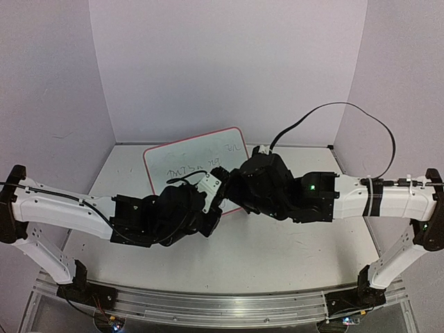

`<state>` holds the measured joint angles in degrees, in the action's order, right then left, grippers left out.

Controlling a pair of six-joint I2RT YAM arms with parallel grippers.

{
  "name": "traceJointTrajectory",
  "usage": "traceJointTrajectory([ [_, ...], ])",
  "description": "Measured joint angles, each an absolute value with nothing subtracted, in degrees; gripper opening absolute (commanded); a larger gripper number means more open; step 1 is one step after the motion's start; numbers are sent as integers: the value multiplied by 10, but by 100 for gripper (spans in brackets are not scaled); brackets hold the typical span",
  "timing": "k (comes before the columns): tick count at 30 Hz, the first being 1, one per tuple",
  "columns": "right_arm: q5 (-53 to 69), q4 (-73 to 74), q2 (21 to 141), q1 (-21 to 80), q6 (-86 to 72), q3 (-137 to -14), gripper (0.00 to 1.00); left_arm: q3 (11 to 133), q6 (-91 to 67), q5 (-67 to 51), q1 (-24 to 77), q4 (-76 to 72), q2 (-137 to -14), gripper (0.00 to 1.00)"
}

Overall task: Erase the whiteboard
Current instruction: Pass from the right arm to the left, then pass from the left arm to the right

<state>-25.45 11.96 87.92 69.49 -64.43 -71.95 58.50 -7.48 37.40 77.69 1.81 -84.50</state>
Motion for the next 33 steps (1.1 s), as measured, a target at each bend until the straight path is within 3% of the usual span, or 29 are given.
traceJointTrajectory([
  [6, -276, 142, 830, 696, -560, -703, 72, 581, -79, 323, 777, 14, -819, 0],
  [11, -312, 165, 750, 696, -429, -681, 94, 570, -89, 244, 777, 14, -767, 0],
  [15, -315, 179, 691, 696, -251, -667, 95, 570, -91, 162, 777, 26, -738, 0],
  [22, -174, 229, 679, 696, 85, -634, 95, 570, -87, 53, 777, 86, -740, 0],
  [33, -20, 330, 734, 695, 304, -685, 93, 573, -70, -19, 778, 173, -754, 0],
])
